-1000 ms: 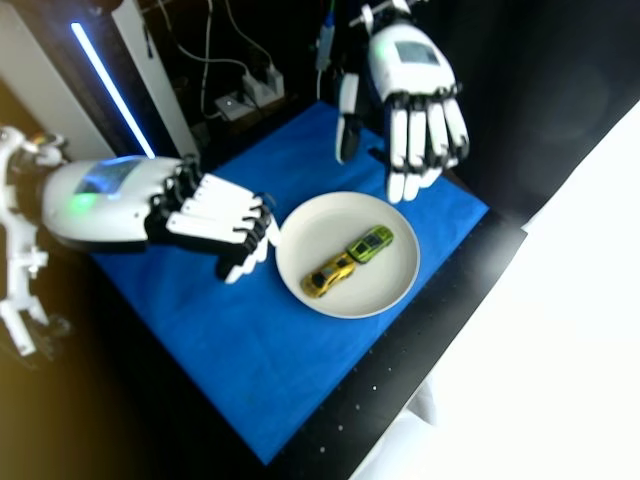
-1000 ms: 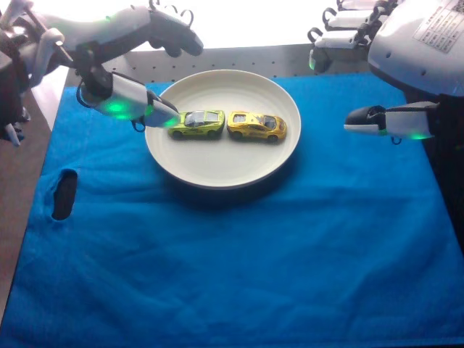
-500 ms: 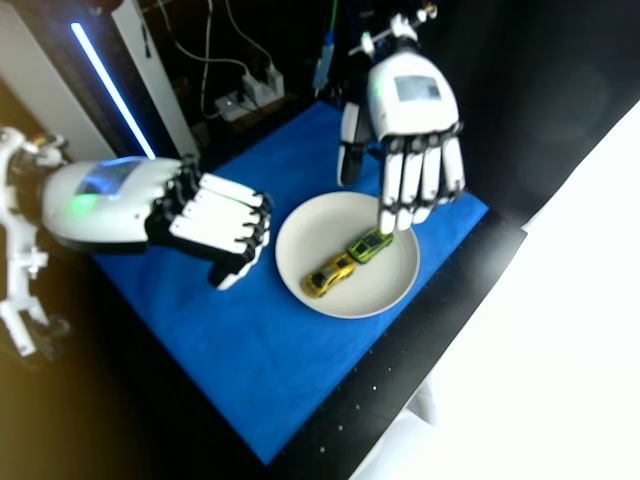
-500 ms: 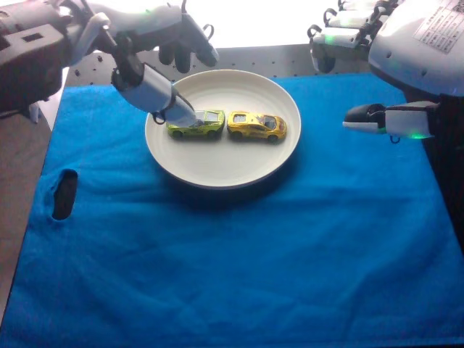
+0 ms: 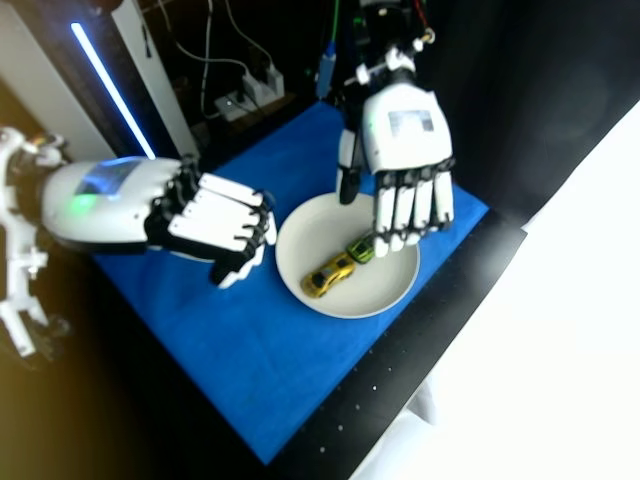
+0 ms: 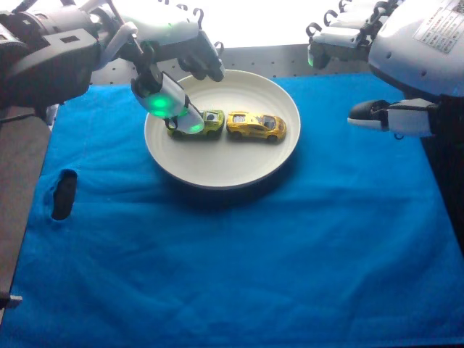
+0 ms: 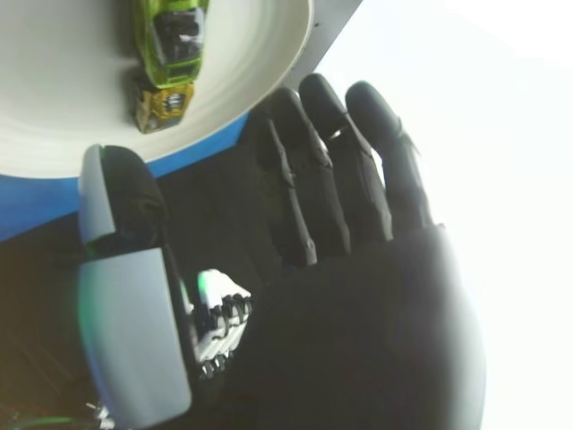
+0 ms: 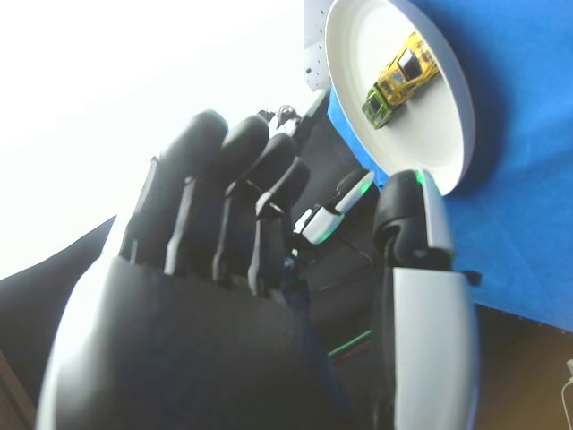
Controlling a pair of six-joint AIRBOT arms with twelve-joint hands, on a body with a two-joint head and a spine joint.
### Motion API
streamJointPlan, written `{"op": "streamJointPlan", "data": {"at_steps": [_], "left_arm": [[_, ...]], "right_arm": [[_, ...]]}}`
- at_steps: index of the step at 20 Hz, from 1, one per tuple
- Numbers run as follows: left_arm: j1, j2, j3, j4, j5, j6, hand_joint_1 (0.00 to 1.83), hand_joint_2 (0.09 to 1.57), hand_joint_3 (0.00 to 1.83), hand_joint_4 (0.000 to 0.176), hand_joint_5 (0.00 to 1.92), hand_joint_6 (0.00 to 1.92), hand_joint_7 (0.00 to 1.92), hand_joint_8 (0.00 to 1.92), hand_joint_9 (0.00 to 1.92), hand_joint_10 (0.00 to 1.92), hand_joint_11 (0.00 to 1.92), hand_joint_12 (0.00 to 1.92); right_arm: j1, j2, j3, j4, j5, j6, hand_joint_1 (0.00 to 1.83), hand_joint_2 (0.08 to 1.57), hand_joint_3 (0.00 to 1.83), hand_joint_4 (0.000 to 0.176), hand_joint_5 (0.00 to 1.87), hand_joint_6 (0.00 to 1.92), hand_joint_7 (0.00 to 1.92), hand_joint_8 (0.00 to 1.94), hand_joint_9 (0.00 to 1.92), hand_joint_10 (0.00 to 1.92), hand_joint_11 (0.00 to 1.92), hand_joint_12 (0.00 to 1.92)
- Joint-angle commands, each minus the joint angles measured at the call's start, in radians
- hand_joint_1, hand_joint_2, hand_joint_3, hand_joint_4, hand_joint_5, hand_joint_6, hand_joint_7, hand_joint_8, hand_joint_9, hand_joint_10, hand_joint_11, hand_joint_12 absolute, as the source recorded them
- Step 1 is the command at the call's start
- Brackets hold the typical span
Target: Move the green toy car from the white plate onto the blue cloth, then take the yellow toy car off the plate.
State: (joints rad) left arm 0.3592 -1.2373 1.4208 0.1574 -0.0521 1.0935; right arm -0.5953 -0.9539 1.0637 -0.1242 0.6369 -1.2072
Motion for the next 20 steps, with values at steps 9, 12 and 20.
{"op": "streamJointPlan", "data": {"at_steps": [9,12,20], "left_arm": [[0.026,-0.044,0.052,-0.019,-0.062,0.001,0.93,0.96,0.00,0.000,0.69,0.00,0.74,0.00,0.56,0.49,0.15,1.54],[0.033,-0.052,0.062,-0.022,-0.057,0.001,0.96,0.95,0.00,0.000,0.73,0.01,0.87,0.07,0.52,1.03,0.32,1.74],[0.047,-0.068,0.086,-0.033,-0.046,0.000,1.01,0.96,0.00,0.000,0.79,0.01,0.62,0.99,0.56,1.37,0.50,1.84]], "right_arm": [[0.015,-0.001,0.000,0.011,0.120,-0.003,0.94,1.07,0.00,0.000,0.37,0.96,0.42,1.21,0.36,1.50,0.22,1.92],[0.015,-0.001,0.000,0.011,0.120,-0.003,0.92,1.08,0.01,0.000,0.35,1.00,0.41,1.23,0.34,1.51,0.15,1.92],[0.015,-0.001,-0.002,0.011,0.120,-0.003,0.95,1.09,0.01,0.000,0.36,1.00,0.41,1.24,0.35,1.56,0.26,1.92]]}}
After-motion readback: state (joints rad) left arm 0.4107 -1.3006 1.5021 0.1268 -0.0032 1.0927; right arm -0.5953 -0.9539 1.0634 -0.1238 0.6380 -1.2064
